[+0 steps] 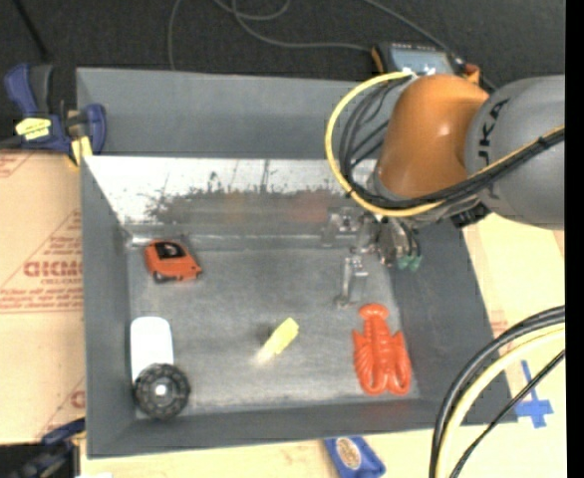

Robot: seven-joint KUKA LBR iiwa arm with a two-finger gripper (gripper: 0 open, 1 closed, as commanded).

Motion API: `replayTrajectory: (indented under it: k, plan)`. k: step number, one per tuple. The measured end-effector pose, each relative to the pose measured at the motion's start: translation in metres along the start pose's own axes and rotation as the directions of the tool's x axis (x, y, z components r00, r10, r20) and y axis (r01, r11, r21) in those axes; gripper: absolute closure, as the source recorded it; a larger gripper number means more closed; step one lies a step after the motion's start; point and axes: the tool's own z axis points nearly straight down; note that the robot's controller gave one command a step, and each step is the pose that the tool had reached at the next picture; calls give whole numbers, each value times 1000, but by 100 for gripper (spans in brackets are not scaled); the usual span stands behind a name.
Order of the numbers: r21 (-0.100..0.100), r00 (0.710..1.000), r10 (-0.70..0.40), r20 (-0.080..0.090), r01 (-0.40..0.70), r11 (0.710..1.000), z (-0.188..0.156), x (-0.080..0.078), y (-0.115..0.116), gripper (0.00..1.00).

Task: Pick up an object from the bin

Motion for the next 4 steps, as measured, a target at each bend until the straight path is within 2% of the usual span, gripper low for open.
replayTrajectory:
  k: [1,2,3,4]
  plan:
    - [1,1000,-1,7,1,1000,-5,-1,0,0]
    - [4,992,-129,10,129,992,0,-8,18,0]
    - [2,966,-258,8,258,966,9,31,37,0]
    - [0,993,-116,4,116,993,19,48,43,0]
